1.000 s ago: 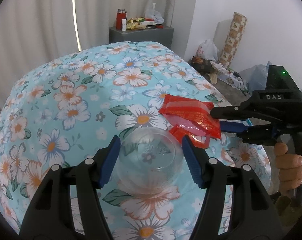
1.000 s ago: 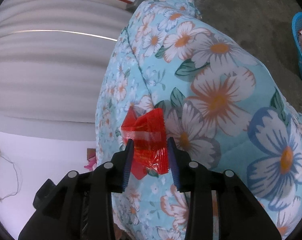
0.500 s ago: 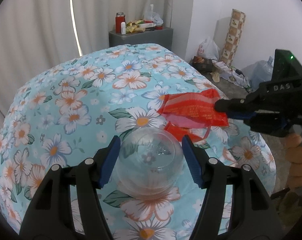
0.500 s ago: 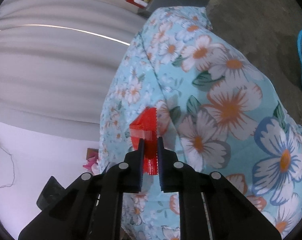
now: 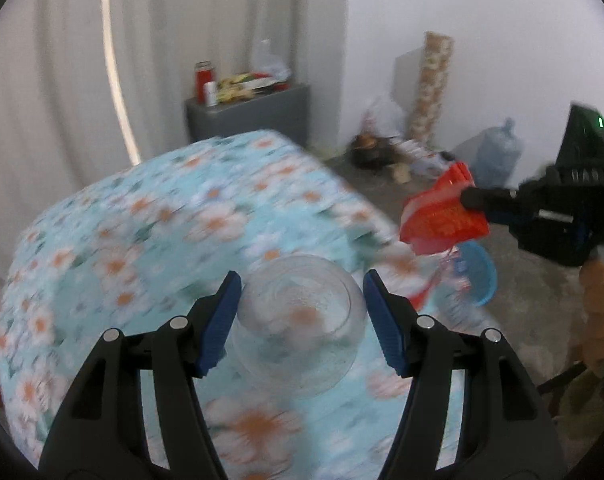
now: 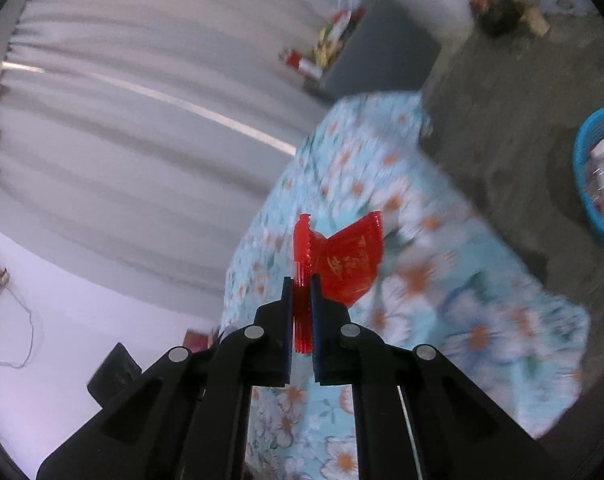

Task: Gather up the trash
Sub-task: 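Lift the clear cup and red lid and carry them over the wastebasket, then open both grippers to drop the cup and lid into the wastebasket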

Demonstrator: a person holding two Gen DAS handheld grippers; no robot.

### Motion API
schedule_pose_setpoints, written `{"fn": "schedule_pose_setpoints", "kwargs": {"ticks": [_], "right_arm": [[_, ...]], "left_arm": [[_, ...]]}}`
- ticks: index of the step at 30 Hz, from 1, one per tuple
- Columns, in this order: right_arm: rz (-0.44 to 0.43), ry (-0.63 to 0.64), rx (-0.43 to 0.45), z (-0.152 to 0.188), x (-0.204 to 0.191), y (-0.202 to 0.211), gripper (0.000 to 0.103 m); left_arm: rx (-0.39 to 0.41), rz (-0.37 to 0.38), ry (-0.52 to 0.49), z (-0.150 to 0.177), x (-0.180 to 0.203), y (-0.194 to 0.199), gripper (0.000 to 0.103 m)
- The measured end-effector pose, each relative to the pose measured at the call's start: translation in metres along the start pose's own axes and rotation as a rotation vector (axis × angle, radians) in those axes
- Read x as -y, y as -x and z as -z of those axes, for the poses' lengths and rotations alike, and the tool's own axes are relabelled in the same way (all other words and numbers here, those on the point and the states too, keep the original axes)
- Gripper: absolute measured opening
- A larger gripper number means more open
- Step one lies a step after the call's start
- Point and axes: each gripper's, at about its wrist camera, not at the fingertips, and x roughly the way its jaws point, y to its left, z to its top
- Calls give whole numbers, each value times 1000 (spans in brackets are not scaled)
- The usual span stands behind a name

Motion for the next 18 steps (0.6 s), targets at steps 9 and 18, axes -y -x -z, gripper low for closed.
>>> {"fn": "schedule_pose_setpoints", "kwargs": {"ticks": [9,18], "right_arm": [[119,-115,299,-21,85,142,8],[300,-296,365,-44,209,166,8]], "left_arm": [[-52,342,-60,-76,100,-54,59],[-348,503,-154,-98,233,-202,60]]}}
